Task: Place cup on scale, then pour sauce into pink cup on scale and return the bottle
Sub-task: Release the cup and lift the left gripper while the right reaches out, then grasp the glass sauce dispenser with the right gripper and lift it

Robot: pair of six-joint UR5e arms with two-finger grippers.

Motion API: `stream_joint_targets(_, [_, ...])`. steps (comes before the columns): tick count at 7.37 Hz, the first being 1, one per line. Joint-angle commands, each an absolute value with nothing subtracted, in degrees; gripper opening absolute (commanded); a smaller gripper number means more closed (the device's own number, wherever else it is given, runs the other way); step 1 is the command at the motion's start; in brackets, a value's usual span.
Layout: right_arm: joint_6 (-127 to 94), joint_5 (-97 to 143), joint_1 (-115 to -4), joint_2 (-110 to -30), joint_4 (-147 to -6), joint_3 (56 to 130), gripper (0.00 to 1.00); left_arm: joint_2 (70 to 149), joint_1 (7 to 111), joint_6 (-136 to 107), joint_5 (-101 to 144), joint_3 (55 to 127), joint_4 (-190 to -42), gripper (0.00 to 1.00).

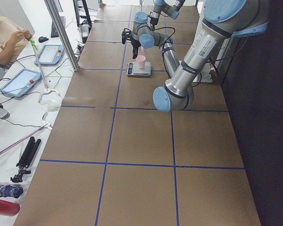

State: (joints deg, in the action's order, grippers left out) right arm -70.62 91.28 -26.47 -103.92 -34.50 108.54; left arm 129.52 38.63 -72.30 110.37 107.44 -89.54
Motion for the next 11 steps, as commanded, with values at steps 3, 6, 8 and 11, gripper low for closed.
stream_joint_targets(3, [-74.34,67.38,-19.43,-105.12,-37.26,110.57,1.0,127.98,39.54,-72.25,108.47,108.19,-89.3,0.69])
stream_joint_targets(6, [-75.32,57.07,-17.59,-105.03,-37.18,110.48,1.0,121.47,43.24,-62.06,108.46,113.29,-89.03,0.73])
stream_joint_targets(8, [-75.41,51.52,-15.21,-104.5,-37.27,110.3,1.0,121.38,43.42,-61.7,108.37,113.12,-89.03,0.73])
stream_joint_targets(11, [-75.41,49.66,-13.1,-102.5,-37.96,109.26,1.0,120.15,43.33,-61.61,108.46,113.29,-89.03,0.74])
